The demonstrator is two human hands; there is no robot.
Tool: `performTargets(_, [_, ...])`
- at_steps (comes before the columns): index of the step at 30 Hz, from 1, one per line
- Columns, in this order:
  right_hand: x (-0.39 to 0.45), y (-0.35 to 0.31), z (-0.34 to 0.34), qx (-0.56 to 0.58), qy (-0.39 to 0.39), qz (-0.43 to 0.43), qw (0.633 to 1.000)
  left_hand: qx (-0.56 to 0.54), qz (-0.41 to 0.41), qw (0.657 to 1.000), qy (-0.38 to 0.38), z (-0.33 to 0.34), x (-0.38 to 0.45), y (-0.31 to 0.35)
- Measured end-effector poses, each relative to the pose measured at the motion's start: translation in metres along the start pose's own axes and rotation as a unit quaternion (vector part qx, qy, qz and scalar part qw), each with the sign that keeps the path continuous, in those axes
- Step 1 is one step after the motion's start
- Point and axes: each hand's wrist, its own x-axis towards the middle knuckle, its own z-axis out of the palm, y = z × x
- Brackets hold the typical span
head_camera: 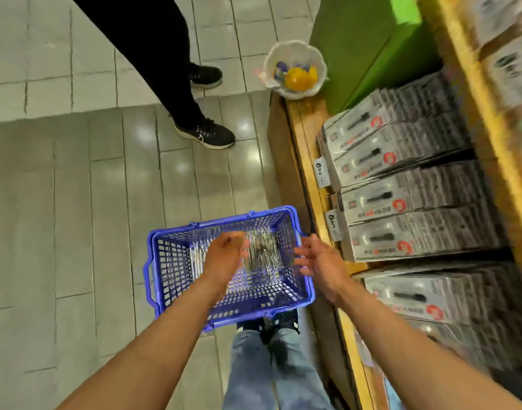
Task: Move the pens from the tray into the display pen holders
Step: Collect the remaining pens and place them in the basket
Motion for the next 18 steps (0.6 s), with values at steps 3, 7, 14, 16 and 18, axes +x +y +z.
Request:
performTargets(3, [-0.069, -0.042, -0.016, 0.038, 0.014, -0.024, 0.999, -0.045, 0.007, 0.999, -0.015, 0.005, -0.056, 0.054])
performTargets(7, [-0.157, -0.081, -0.049, 0.086, 0.069, -0.08, 0.991, -0.019, 0.044, 0.997, -0.056, 0.023, -0.122, 0.115])
performTargets(14, [-0.292, -0.107, -0.12, 0.231, 0.161, -0.131, 0.95, 0.092, 0.089, 0.972, -0.194, 0.084, -0.238, 0.179])
performTargets(16, [-0.323, -0.102, -0.141, 0.266, 0.191, -0.162, 0.931, 0.115, 0.086, 0.962, -0.233, 0.108, -0.272, 0.185])
performTargets(18, [-0.351, -0.091, -0.161, 0.294, 0.209, -0.181, 0.915, 0.136, 0.074, 0.949, -0.274, 0.132, -0.302, 0.186])
